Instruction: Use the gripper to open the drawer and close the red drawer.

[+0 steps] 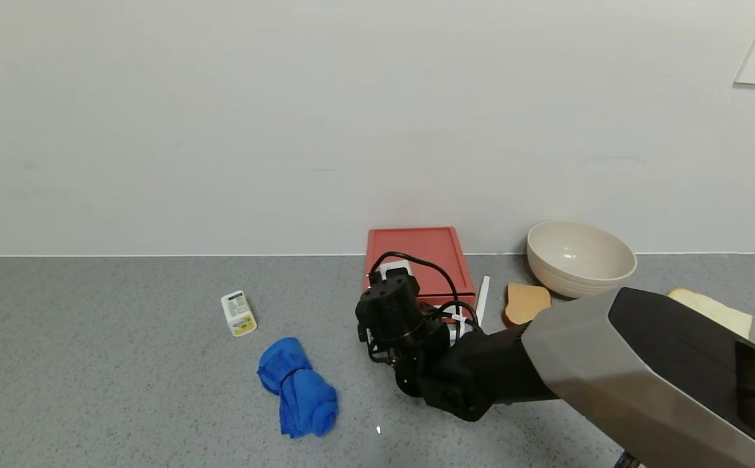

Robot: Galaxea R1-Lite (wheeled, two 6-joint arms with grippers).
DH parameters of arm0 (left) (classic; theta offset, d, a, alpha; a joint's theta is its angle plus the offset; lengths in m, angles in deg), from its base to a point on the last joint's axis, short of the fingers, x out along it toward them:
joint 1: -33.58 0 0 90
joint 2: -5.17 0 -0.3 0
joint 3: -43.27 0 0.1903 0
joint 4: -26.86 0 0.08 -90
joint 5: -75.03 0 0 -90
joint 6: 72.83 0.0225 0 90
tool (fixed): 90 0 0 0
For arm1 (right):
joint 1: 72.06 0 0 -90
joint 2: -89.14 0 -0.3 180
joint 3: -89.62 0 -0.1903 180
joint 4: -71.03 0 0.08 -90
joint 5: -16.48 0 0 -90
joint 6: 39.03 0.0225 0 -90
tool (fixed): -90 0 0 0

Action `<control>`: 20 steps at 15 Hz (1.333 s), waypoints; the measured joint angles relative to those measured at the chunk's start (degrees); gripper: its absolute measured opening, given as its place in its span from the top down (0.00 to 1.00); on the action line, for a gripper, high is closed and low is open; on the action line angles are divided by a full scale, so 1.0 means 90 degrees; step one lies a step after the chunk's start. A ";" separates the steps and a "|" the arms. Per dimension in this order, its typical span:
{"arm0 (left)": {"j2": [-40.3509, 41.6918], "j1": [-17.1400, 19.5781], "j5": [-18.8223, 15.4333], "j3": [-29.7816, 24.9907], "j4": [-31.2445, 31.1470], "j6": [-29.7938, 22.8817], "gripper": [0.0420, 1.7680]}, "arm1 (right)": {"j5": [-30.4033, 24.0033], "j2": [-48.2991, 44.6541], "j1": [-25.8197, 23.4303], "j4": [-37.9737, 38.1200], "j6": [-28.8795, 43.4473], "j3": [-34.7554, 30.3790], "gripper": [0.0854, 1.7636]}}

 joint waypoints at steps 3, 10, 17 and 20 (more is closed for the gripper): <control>0.0000 0.0000 -0.0003 0.0000 0.0000 0.0003 0.03 | -0.0061 0.0027 -0.0053 -0.0022 -0.0079 0.0024 0.03; 0.0000 0.0000 0.0009 0.0000 0.0000 -0.0009 0.03 | -0.0163 -0.0191 -0.0058 0.0053 -0.0175 -0.0028 0.03; 0.0000 0.0000 0.0009 0.0000 0.0009 -0.0022 0.03 | -0.1620 -0.2251 -0.0095 0.0070 -0.1142 -0.1299 0.03; 0.0000 0.0000 0.0016 0.0000 0.0009 -0.0022 0.03 | -0.2251 -0.3324 -0.0267 0.0064 -0.1635 -0.2110 0.03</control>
